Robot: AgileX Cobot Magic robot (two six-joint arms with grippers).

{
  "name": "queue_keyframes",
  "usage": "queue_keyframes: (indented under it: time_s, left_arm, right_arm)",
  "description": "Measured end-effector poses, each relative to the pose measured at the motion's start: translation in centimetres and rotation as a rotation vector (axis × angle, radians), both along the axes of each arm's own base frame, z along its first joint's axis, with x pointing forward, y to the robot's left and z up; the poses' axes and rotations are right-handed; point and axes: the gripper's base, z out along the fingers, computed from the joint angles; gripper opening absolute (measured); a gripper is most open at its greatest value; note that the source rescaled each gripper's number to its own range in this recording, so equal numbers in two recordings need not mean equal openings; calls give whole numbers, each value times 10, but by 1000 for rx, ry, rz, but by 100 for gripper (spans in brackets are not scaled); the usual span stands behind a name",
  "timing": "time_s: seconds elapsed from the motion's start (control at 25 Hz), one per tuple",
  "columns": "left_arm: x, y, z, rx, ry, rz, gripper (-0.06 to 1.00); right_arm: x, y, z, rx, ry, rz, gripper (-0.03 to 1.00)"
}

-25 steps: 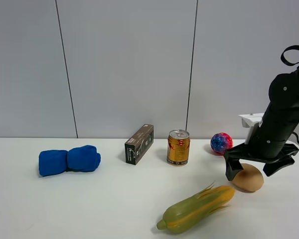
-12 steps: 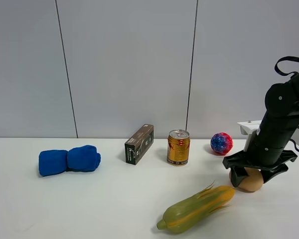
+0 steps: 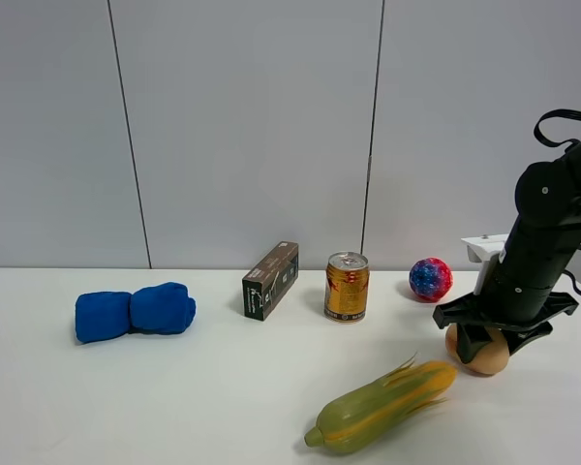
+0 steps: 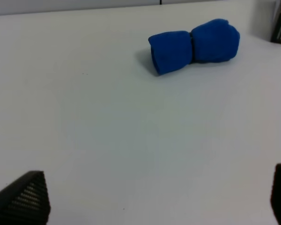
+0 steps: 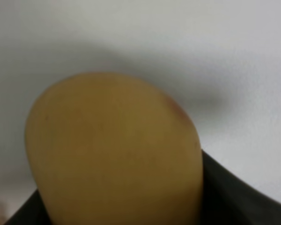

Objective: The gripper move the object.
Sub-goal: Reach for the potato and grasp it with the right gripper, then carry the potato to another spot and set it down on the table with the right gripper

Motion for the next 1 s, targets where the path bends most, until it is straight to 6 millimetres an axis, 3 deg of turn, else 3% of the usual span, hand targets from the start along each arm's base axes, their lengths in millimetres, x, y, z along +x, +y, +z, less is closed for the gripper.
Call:
queue_keyframes:
  time_s: [0.16, 0.32, 0.44, 0.6, 0.72, 0.88, 1.0]
  left_arm:
    - [0, 0, 0, 0, 0, 0, 100]
    - [0, 0, 0, 0, 0, 0, 100]
    - [0, 0, 0, 0, 0, 0, 100]
    - [0, 0, 0, 0, 0, 0, 100]
    - [0, 0, 0, 0, 0, 0, 100]
    - [0, 0, 0, 0, 0, 0, 100]
    - [0, 0, 0, 0, 0, 0, 100]
  right_arm:
    - [-1, 0, 3, 0, 0, 0, 6]
    - [-1, 0, 16, 3, -29, -1, 1]
    - [-3, -1, 40, 8, -45, -8, 0]
    - [-3, 1, 92, 11, -78, -11, 0]
    - [-4, 12, 140, 20, -126, 45, 0]
    - [-8, 54, 205, 75, -222, 222, 0]
    - [-15, 101, 237, 137, -304, 381, 0]
